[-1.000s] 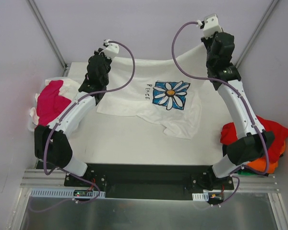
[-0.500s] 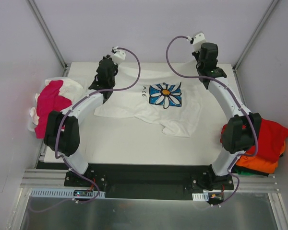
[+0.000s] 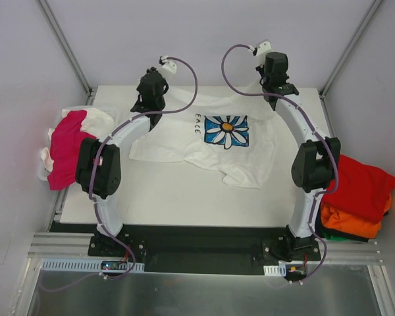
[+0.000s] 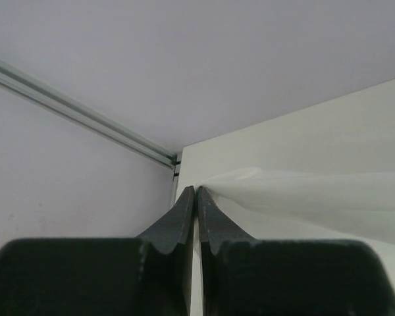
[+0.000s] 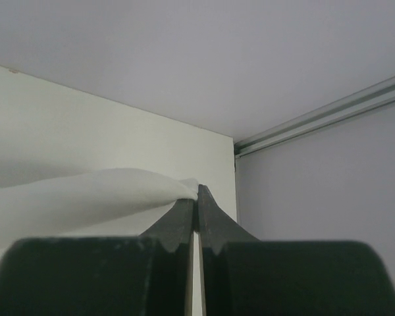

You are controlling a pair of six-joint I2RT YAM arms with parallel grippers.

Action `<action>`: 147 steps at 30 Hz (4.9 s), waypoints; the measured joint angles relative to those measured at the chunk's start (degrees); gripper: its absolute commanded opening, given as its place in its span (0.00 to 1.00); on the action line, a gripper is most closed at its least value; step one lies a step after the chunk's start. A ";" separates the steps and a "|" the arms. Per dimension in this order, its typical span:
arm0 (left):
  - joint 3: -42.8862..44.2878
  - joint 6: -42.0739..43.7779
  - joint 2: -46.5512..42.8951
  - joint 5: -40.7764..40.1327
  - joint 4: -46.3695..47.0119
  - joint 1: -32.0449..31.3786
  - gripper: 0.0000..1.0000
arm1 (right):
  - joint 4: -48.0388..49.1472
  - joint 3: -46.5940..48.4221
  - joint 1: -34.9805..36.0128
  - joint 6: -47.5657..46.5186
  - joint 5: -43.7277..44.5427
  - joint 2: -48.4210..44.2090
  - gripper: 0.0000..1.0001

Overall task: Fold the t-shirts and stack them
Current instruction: Flatten out the tshirt

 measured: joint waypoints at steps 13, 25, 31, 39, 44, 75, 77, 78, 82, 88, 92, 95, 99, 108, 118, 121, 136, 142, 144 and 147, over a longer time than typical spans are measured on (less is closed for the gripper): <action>10.69 3.85 7.58 -6.10 -0.31 0.98 0.99 | -2.67 10.88 -0.02 -0.57 0.85 5.70 0.86; 2.56 -0.28 2.40 -5.01 -6.49 0.22 0.99 | -7.80 -2.27 0.59 1.75 -1.81 -0.74 0.87; -14.32 -1.46 -9.44 -1.60 -10.49 -5.35 0.99 | -15.96 -14.40 5.60 2.71 -4.31 -11.67 0.84; -25.83 -1.38 -16.46 2.32 -15.04 -8.52 0.99 | -28.06 -23.82 11.13 3.91 -9.35 -17.38 0.78; -29.70 -1.03 -18.18 3.19 -16.57 -8.55 0.99 | -33.11 -34.71 14.01 3.85 -11.37 -21.59 0.74; -23.67 -3.02 -10.73 7.74 -19.80 -0.90 0.97 | -33.40 -52.98 34.03 4.63 -12.28 -28.02 0.57; -23.67 -3.02 -10.45 8.09 -19.80 -0.90 0.97 | -32.96 -52.98 33.20 4.13 -12.41 -27.34 0.56; -23.67 -3.02 -10.40 8.31 -19.85 -0.90 0.97 | -32.76 -52.98 32.72 3.89 -12.50 -26.97 0.57; -23.67 -3.04 -10.38 8.52 -19.89 -0.90 0.96 | -32.24 -52.96 30.36 2.51 -12.96 -25.77 0.56; -23.67 -3.10 -10.14 8.55 -19.89 -0.90 0.96 | -31.54 -52.92 27.47 0.48 -14.99 -23.08 0.55; -23.67 -3.19 -9.46 8.59 -19.93 -0.90 0.95 | -31.23 -52.35 25.27 -0.92 -17.35 -20.96 0.53; -23.67 -3.21 -9.35 8.59 -19.96 -0.90 0.95 | -30.97 -51.21 23.26 -2.01 -19.56 -19.10 0.50; -23.67 -3.26 -9.35 8.59 -19.96 -0.90 0.95 | -32.06 -49.53 21.42 -3.10 -22.18 -17.44 0.45; -23.67 -3.65 -9.35 8.59 -19.96 -0.90 0.95 | -32.74 -47.15 20.15 -4.63 -23.58 -15.32 0.01; -24.44 -4.26 -9.35 8.70 -19.98 -0.90 0.94 | -31.95 -51.36 19.96 -4.59 -23.93 -19.89 0.01; -24.44 -4.31 -9.35 8.76 -20.00 -0.90 0.94 | -34.99 -51.95 19.98 -4.33 -24.46 -23.58 0.01; -25.22 -4.50 -9.40 8.72 -20.17 -2.14 0.93 | -51.84 -50.21 20.61 -5.42 -26.47 -36.39 0.09; -25.22 -4.48 -9.42 8.72 -20.17 -2.16 0.92 | -55.60 -49.27 20.50 -8.02 -26.75 -35.82 0.12; -25.22 -4.48 -9.42 8.72 -20.15 -2.16 0.92 | -56.59 -47.41 20.20 -8.90 -26.71 -34.73 0.15; -25.22 -4.48 -9.42 8.72 -20.15 -2.19 0.91 | -57.18 -43.45 19.43 -9.97 -26.43 -32.33 0.18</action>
